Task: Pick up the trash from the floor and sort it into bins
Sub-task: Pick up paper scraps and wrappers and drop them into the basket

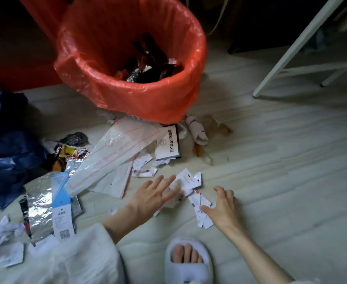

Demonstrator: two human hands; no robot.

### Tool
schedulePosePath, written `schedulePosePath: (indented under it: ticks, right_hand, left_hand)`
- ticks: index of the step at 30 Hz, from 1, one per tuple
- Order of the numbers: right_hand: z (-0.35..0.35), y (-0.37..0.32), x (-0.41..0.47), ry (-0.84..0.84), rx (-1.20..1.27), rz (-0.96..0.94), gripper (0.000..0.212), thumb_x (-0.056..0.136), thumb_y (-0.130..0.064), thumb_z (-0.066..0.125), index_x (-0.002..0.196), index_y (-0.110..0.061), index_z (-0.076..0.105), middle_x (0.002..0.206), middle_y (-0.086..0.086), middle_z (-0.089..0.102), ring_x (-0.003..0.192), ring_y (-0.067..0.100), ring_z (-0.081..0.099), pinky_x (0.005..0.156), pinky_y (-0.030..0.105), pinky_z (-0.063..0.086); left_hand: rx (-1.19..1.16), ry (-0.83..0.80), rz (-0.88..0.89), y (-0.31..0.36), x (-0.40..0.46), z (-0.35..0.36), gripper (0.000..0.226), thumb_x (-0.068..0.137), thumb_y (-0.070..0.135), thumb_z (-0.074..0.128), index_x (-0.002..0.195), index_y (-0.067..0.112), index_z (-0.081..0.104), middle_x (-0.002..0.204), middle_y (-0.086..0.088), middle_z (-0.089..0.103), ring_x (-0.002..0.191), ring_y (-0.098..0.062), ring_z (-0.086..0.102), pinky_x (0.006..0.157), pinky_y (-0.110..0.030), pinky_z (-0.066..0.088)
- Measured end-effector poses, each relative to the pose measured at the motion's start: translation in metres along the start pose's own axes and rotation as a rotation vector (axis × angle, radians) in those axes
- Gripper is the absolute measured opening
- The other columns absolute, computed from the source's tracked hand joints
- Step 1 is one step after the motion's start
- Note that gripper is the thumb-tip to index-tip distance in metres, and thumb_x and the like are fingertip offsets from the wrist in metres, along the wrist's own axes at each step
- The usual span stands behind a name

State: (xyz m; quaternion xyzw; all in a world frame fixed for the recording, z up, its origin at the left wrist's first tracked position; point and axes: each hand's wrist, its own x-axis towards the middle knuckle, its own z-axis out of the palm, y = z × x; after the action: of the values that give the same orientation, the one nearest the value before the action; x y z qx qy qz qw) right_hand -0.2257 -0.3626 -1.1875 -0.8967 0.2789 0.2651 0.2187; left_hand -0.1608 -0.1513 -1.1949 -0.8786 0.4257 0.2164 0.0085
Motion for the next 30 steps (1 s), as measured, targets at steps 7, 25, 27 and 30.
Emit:
schedulePosePath:
  ticks: [7, 25, 27, 30]
  right_hand:
    - [0.028, -0.007, -0.002, 0.09, -0.13, -0.072, 0.066, 0.076, -0.04, 0.071, 0.129, -0.014, 0.042, 0.128, 0.013, 0.039, 0.119, 0.031, 0.037, 0.099, 0.034, 0.031]
    - [0.015, -0.001, 0.002, 0.169, 0.193, -0.143, 0.024, 0.082, 0.006, 0.055, 0.104, 0.001, 0.065, 0.101, 0.021, 0.06, 0.095, 0.036, 0.056, 0.074, 0.03, 0.031]
    - [0.002, -0.01, 0.005, 0.197, 0.328, -0.097, 0.013, 0.083, 0.003, 0.057, 0.094, 0.003, 0.064, 0.092, 0.018, 0.063, 0.083, 0.031, 0.056, 0.063, 0.027, 0.03]
    - [-0.026, -0.034, 0.006, 0.26, 0.584, -0.07, 0.009, 0.084, -0.001, 0.06, 0.083, -0.009, 0.061, 0.073, 0.002, 0.06, 0.073, 0.023, 0.052, 0.055, 0.015, 0.036]
  left_hand:
    - [0.084, -0.133, 0.097, 0.008, 0.034, 0.008, 0.093, 0.078, 0.031, 0.069, 0.148, 0.028, 0.008, 0.157, -0.008, 0.001, 0.144, -0.024, 0.006, 0.114, -0.037, 0.018]
    - [-0.319, 0.218, -0.113, -0.005, -0.014, 0.024, 0.02, 0.065, 0.012, 0.059, 0.08, 0.021, 0.07, 0.067, 0.002, 0.06, 0.061, -0.022, 0.061, 0.043, -0.025, 0.041]
    - [-0.458, 0.298, -0.193, -0.005, -0.013, 0.015, 0.017, 0.077, 0.018, 0.056, 0.087, 0.018, 0.07, 0.075, 0.0, 0.064, 0.065, -0.027, 0.063, 0.046, -0.028, 0.045]
    - [-0.583, 0.477, -0.235, -0.005, -0.007, -0.013, 0.019, 0.085, 0.024, 0.053, 0.091, 0.014, 0.068, 0.078, 0.0, 0.066, 0.065, -0.023, 0.062, 0.052, -0.026, 0.045]
